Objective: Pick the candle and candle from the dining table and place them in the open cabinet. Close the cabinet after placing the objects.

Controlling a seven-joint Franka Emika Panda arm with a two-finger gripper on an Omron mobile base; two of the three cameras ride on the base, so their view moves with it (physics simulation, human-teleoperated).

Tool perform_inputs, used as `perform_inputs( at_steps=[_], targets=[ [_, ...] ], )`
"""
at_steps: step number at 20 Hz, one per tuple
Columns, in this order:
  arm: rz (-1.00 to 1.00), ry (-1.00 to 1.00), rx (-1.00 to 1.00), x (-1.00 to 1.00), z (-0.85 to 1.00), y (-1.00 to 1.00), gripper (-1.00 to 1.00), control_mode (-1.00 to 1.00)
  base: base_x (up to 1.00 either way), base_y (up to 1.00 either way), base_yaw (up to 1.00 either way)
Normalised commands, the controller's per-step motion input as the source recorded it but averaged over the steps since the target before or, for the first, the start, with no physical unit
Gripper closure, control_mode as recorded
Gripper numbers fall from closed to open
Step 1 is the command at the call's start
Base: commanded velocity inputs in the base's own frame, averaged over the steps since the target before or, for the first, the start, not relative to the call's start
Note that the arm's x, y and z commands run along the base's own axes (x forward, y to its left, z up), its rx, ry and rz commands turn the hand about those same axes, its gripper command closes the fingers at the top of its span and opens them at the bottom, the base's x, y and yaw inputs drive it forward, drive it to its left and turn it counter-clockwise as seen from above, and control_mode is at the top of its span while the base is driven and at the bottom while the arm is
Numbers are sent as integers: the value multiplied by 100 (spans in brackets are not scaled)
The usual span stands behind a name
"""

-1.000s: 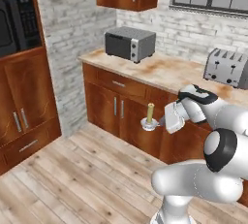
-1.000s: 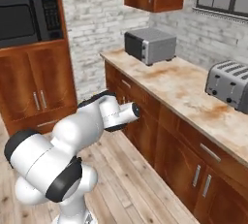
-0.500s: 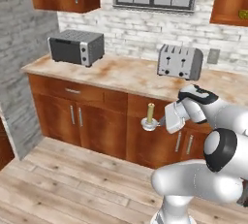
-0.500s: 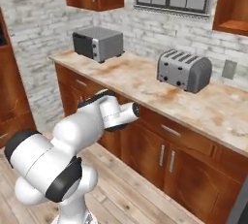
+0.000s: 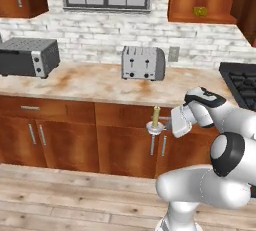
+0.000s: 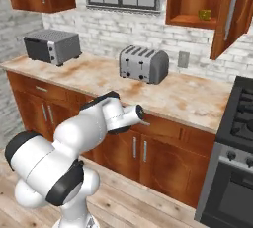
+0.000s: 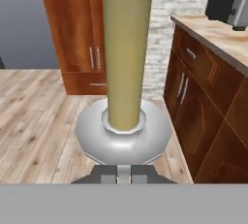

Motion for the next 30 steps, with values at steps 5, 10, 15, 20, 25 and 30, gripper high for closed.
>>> perform_inputs(
  at_steps=[5,10,15,20,25,30],
  targets=[
    [0,0,0,0,0,0,100,100,24,-3,-41],
    [0,0,0,0,0,0,100,100,29,0,-40],
    [0,0,0,0,0,0,100,100,38,21,-38],
    [0,0,0,0,0,0,100,100,53,48,-29],
    [0,0,0,0,0,0,100,100,57,52,-23],
    [0,0,0,0,0,0,100,100,48,40,-24]
  ],
)
